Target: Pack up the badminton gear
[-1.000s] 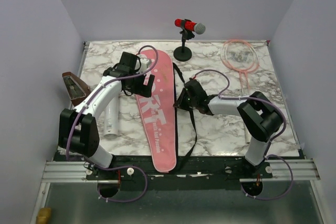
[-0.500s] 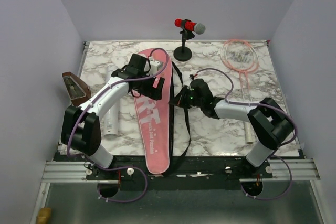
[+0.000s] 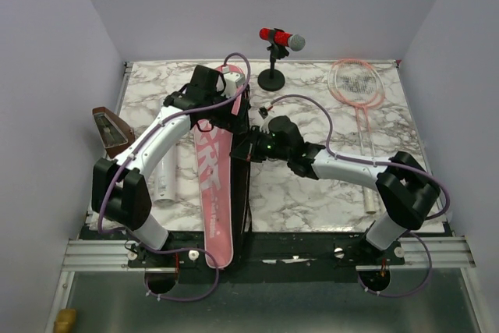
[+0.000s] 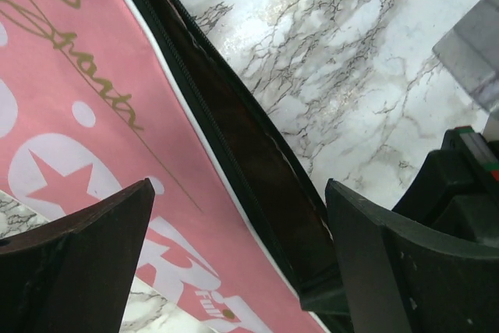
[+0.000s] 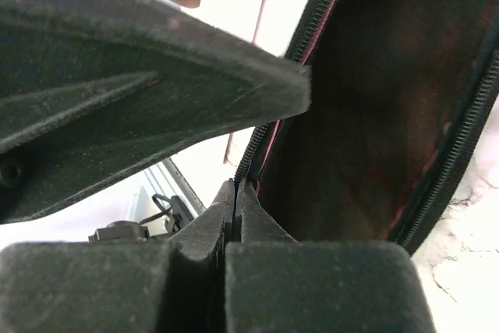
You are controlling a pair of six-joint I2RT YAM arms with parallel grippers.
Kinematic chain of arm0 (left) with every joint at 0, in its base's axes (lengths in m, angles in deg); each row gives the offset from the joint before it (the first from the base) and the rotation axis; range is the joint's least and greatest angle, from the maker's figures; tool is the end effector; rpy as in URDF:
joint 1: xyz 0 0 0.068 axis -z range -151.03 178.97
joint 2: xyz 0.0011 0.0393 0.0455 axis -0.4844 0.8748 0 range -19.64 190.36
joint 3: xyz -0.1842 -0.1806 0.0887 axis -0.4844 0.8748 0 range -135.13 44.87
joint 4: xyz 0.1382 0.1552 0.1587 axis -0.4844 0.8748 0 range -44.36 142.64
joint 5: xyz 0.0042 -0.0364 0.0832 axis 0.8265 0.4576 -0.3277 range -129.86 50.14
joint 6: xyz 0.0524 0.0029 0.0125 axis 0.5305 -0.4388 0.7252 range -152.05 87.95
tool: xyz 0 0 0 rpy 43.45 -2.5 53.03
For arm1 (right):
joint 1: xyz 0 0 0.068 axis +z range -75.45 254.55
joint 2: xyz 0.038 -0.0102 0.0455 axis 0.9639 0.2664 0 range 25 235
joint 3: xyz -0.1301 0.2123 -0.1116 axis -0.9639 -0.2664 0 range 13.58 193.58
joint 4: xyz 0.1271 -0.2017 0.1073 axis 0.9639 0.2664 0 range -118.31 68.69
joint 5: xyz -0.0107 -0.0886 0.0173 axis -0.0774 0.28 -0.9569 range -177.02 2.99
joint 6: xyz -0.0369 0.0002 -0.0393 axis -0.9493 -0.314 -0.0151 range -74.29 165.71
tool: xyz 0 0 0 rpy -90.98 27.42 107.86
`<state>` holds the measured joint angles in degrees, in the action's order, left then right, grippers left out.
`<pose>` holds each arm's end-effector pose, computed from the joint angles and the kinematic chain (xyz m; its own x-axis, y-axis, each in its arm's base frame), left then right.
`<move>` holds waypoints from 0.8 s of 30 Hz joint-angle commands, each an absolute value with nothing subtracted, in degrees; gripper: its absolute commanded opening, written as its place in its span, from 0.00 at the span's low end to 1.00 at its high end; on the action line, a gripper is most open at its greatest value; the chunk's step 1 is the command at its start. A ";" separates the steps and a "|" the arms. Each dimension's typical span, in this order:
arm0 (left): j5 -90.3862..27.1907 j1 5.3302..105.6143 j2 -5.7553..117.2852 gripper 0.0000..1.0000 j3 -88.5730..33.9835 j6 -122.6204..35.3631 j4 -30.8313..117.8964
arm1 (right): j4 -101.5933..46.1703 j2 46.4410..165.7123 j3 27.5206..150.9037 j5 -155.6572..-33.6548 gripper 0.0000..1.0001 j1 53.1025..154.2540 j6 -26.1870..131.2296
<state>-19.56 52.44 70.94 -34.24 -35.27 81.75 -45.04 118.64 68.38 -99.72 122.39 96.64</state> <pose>0.3135 -0.1495 0.3082 -0.7091 0.2503 -0.6592 0.5491 0.7825 -0.2936 0.2398 0.2764 0.2292 -0.8267 0.2154 -0.5197 -0.3459 0.5340 0.7715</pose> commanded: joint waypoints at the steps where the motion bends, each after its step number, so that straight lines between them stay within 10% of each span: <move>1: -22.19 53.41 71.94 0.97 -35.37 -34.78 83.78 | -43.60 118.16 70.71 -98.00 0.01 123.86 95.10; 14: -30.01 55.69 69.92 0.88 -31.33 -28.18 85.63 | -38.86 118.16 75.36 -94.40 0.01 126.23 92.55; 24: -29.49 55.78 66.58 0.30 -30.89 -27.92 84.75 | -38.24 115.97 73.79 -92.90 0.00 127.02 92.64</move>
